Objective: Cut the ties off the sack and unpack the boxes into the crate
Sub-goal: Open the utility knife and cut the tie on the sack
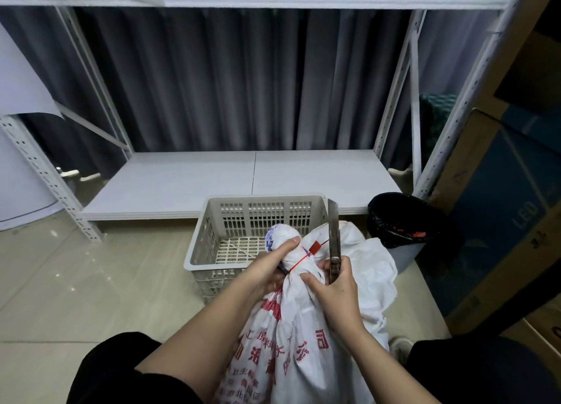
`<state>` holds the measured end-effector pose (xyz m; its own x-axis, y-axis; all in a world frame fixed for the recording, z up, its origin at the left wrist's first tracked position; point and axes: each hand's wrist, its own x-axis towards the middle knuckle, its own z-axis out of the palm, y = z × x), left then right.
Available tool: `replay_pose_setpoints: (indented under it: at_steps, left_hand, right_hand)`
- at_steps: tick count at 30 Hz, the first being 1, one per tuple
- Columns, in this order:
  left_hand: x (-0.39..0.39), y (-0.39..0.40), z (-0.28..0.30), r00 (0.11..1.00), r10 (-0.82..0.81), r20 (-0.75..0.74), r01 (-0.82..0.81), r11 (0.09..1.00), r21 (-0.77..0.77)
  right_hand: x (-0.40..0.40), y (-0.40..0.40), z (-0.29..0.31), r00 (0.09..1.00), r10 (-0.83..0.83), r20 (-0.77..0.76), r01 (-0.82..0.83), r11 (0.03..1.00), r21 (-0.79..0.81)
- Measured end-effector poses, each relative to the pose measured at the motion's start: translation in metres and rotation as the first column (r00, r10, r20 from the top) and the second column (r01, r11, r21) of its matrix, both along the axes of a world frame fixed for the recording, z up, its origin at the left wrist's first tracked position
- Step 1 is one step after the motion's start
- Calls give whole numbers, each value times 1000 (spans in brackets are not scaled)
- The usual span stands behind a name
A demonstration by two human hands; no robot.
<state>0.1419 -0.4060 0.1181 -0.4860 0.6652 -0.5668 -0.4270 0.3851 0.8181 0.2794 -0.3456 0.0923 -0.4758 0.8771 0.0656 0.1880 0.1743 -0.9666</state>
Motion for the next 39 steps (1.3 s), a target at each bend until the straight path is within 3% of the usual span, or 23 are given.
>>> replay_pose_setpoints:
  at_steps: [5, 11, 17, 20, 25, 30, 34, 39]
  left_hand:
    - [-11, -7, 3, 974, -203, -98, 213, 971, 107]
    - [-5, -1, -7, 993, -11, -114, 44, 956, 290]
    - [1, 7, -6, 973, 60, -225, -19, 984, 178]
    - [1, 10, -11, 968, 124, -218, -109, 991, 80]
    - [3, 9, -18, 953, 199, -229, -206, 979, -6]
    - [5, 9, -18, 966, 190, -176, -195, 981, -15]
    - [-1, 4, -8, 996, 82, -34, -80, 995, 55]
    - [-3, -1, -9, 986, 72, -152, -57, 993, 99]
  right_hand:
    - [2, 6, -7, 995, 10, -104, -23, 991, -129]
    - [10, 13, -3, 981, 80, -177, -120, 966, -227]
    - [16, 7, -8, 964, 126, -235, -193, 938, -287]
    - [9, 0, -7, 968, 55, -247, -136, 936, -325]
    - [2, -6, -8, 992, 21, -121, -38, 990, -138]
    - [-3, -16, -14, 998, -35, -49, 36, 999, 13]
    - [-8, -14, -7, 996, -47, -74, 35, 988, -149]
    - [-10, -13, -4, 993, -50, -109, 23, 972, -235]
